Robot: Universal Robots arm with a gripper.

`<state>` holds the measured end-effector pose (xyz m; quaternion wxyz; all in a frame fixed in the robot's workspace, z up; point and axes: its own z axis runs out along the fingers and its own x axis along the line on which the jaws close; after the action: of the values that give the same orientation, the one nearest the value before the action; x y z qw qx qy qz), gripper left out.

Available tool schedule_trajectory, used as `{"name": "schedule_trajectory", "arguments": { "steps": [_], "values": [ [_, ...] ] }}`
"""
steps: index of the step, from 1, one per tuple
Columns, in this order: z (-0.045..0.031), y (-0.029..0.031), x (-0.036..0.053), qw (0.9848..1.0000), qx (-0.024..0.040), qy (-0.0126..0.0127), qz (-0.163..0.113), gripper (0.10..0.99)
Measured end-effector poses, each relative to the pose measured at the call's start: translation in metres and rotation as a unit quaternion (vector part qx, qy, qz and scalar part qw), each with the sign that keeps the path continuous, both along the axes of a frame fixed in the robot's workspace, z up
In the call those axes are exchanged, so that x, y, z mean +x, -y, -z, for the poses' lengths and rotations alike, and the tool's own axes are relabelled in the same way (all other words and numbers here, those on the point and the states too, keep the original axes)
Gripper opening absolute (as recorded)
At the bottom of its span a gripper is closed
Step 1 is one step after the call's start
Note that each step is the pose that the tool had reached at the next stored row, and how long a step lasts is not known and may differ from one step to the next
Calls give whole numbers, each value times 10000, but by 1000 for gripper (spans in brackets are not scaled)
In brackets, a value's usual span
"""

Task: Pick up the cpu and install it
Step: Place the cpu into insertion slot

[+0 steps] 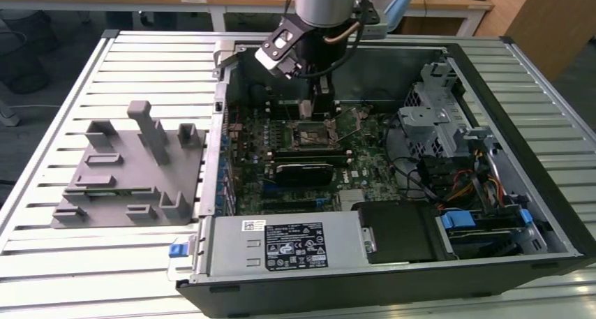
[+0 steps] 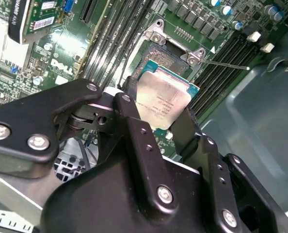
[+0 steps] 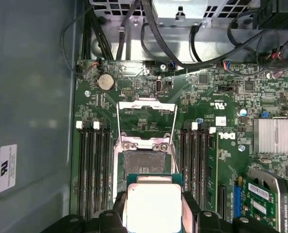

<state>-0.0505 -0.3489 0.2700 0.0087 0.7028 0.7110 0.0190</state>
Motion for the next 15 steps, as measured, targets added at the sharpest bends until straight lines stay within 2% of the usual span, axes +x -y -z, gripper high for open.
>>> {"name": "schedule_trajectory", "arguments": {
  "steps": [10, 15],
  "values": [
    [173, -9, 26, 10000, -2, 0, -15, 533],
    [191, -10, 29, 10000, -1, 1, -16, 533]
  ]
}}
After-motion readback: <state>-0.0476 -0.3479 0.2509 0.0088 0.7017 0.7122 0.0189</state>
